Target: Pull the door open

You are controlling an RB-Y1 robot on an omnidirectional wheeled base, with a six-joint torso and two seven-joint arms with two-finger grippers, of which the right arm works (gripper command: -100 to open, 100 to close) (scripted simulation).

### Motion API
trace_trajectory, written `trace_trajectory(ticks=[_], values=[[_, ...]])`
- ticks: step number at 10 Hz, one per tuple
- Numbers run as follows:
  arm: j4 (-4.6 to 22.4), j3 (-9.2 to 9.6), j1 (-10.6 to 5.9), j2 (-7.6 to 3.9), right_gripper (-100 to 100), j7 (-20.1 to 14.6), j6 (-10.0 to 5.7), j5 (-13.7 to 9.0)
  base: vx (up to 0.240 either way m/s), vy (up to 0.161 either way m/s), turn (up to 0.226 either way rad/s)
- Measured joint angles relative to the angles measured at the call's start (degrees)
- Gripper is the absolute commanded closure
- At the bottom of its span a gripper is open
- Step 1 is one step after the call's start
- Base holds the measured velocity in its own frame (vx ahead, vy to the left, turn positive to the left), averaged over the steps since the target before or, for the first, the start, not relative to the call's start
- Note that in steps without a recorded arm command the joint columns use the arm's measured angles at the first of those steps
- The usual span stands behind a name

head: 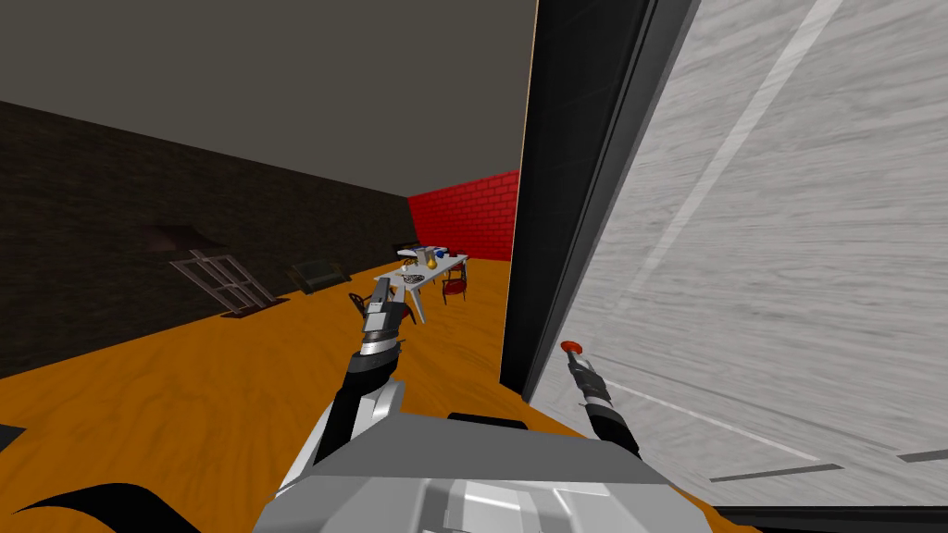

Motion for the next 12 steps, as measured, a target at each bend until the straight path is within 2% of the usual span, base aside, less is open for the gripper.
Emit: trace_trajectory(ticks=[12], values=[[-0.8,1.73,0.77,-0.58,100,-16.6,-0.09,-3.9,-0.028,-0.007,0.032]])
